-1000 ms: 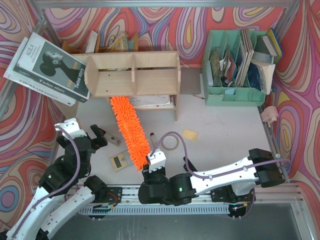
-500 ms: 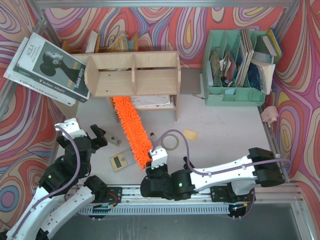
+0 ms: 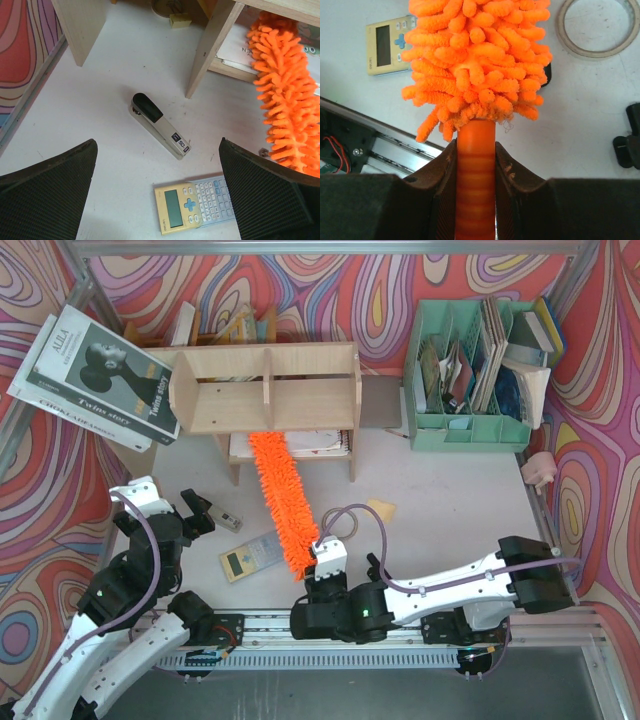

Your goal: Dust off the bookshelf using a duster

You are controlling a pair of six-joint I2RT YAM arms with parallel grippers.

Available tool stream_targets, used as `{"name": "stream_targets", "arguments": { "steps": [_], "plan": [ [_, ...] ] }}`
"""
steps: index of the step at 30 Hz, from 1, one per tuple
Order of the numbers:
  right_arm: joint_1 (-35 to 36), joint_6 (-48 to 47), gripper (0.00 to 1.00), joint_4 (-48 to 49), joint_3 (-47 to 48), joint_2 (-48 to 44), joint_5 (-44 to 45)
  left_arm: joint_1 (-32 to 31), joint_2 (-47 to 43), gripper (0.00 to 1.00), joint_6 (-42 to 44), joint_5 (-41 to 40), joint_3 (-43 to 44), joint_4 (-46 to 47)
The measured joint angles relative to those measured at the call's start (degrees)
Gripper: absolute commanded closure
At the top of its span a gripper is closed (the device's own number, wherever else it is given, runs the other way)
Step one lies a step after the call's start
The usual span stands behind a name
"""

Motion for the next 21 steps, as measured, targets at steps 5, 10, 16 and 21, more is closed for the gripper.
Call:
{"name": "stream_targets", "arguments": {
  "steps": [5, 10, 16, 21],
  "plan": [
    [0.07, 0.22, 1.00, -2.43, 0.46, -1.77, 1.40, 0.00, 0.00, 0.02, 0.00, 0.00, 0.00, 0.00],
    [0.07, -1.03, 1.00, -3.02, 2.56, -8.41, 4.15, 0.00, 0.00, 0.02, 0.00, 0.00, 0.00, 0.00],
    [0.07, 0.59, 1.00, -3.98, 1.31, -11.30, 3.61, 0.00, 0.00, 0.02, 0.00, 0.00, 0.00, 0.00],
    [0.04, 6.25, 1.00, -7.54, -0.81, -4.52, 2.71, 0.00, 0.28, 0.02, 0.00, 0.00, 0.00, 0.02]
  ]
}}
